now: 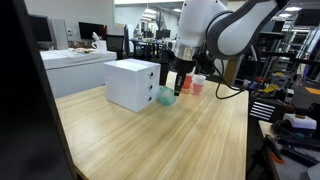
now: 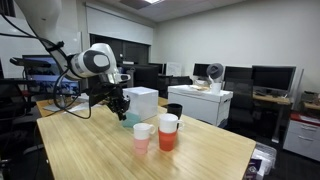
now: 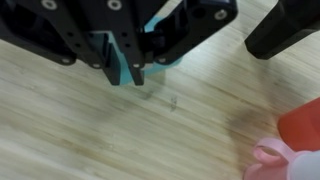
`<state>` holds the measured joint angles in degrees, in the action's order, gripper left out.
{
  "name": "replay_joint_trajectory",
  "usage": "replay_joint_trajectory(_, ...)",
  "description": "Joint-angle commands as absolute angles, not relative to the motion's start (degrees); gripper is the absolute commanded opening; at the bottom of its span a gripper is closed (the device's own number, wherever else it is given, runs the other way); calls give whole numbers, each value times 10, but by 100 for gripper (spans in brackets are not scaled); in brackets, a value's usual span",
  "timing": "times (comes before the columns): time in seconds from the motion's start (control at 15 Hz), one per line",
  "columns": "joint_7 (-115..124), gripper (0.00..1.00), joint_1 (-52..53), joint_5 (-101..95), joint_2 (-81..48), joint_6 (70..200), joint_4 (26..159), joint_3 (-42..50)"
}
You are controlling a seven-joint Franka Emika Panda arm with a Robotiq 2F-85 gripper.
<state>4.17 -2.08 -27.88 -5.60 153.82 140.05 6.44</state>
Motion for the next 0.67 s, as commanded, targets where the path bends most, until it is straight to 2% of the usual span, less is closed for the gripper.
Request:
replay_joint_trajectory(0.0, 70, 1, -20, -301, -58, 1551, 1399, 69)
replay_joint_trajectory(0.6, 97, 1, -20, -345, -48, 1457, 1334, 80)
